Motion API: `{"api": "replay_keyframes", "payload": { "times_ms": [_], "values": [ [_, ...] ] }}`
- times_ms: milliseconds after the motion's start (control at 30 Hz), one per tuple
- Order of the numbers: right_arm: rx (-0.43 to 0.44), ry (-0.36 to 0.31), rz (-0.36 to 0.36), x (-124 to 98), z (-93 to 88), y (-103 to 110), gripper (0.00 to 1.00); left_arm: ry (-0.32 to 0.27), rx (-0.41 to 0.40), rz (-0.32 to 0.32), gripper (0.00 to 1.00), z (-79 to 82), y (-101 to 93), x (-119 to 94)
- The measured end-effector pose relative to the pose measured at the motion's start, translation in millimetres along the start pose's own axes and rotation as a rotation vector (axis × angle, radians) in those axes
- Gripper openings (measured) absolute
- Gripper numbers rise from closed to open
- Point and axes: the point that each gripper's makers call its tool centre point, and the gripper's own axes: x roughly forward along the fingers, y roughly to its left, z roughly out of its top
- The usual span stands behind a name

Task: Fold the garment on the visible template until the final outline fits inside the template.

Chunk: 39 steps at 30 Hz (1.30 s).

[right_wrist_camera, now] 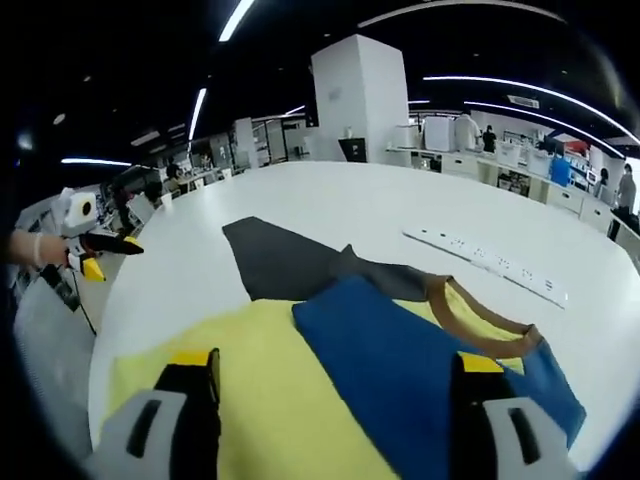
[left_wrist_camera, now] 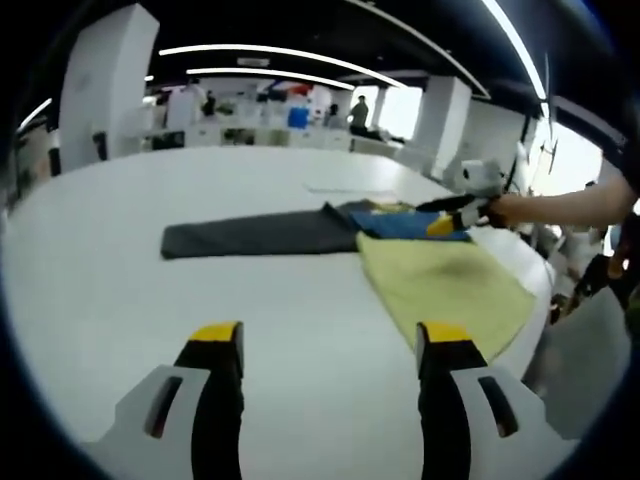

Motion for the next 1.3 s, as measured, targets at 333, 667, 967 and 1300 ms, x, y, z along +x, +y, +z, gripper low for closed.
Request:
{"api": "replay_keyframes", "payload": {
  "times_ms": [333,667,967,1300],
  "values": [
    [0.06,-0.019,-0.082,-70,-21.3,-14,0.96,-0.033,0.01,-0.014,0.67,18.4,0.1,13],
    [0.095,-0.034,-0.15,-135,-45.0,-7,0.96,-0.036,0.032,-0.036,0.66,26.9,-6.5,21],
    [0.13,-0.019,-0.22,-184,-71.5,-3,0.96,-0.028,0.032,-0.052,0.67,28.8,-3.8,23],
    [0.209,-0.021,-0.251,-222,-97.4,9,0.95,-0.002,0.045,-0.071,0.67,23.5,0.0,20]
  ]
}}
